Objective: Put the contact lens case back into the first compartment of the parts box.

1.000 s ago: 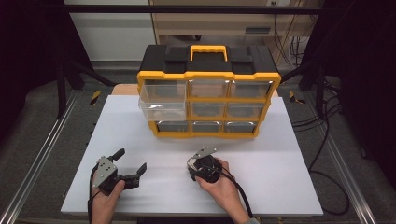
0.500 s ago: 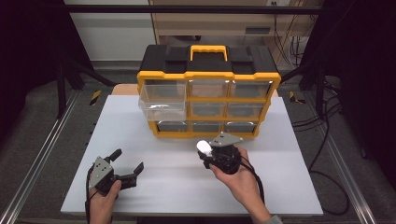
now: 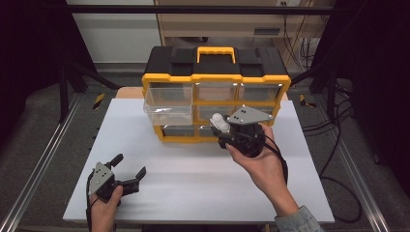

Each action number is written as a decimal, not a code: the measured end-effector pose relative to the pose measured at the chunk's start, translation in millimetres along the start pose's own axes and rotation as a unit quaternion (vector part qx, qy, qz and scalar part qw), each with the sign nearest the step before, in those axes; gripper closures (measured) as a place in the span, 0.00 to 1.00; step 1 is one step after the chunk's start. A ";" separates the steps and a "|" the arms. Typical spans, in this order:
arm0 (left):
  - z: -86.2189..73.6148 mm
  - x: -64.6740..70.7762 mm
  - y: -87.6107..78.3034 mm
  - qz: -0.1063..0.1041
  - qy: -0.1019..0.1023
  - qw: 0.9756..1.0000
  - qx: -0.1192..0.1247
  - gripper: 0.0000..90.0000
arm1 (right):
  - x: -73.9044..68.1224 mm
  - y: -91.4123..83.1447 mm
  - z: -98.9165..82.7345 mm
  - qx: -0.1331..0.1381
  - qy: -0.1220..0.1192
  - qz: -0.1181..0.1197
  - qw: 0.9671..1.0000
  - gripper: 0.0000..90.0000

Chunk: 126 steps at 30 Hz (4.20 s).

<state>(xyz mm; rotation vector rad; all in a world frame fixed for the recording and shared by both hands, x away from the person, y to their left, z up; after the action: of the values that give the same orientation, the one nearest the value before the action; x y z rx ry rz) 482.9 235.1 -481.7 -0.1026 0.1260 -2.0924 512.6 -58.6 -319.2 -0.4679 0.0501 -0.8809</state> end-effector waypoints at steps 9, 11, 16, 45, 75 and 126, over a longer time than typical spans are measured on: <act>1.7 -2.6 -1.4 0.006 0.000 1.000 0.004 0.02 | 1.3 -13.1 52.9 0.036 -0.019 -0.010 0.999 0.55; 1.1 -2.6 -2.0 0.005 -0.001 1.000 0.003 0.02 | 1.1 -13.7 62.0 0.044 -0.013 -0.001 0.999 0.54; 1.5 -2.8 -2.0 0.007 -0.002 1.000 0.005 0.02 | 1.5 -11.2 80.3 0.055 -0.006 0.009 0.998 0.54; 3.9 -4.9 -2.8 0.010 0.003 1.000 0.008 0.02 | -15.1 28.7 123.9 0.060 0.000 0.046 0.997 0.54; 3.7 -6.3 -3.1 0.012 0.002 1.000 0.008 0.02 | -42.4 49.5 128.6 0.048 -0.031 0.064 0.996 0.54; 4.4 -7.9 -3.7 0.014 0.002 1.000 0.009 0.02 | -41.8 64.7 116.9 0.013 -0.031 0.074 0.997 0.54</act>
<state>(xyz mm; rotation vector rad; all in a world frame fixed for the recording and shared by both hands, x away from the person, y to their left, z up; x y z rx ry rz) 484.2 243.5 -477.1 -0.0858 0.1093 -2.0659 560.1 51.6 -247.2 -0.4617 0.0164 -0.7204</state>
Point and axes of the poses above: each handheld gripper's, and its own axes: y roughly forward along the jaws, z roughly out of its top, x roughly to its right, the point moved 9 cm from there along y, roughly forward along the jaws, and after that the axes turned 1 degree about x, right-handed, at the moved point
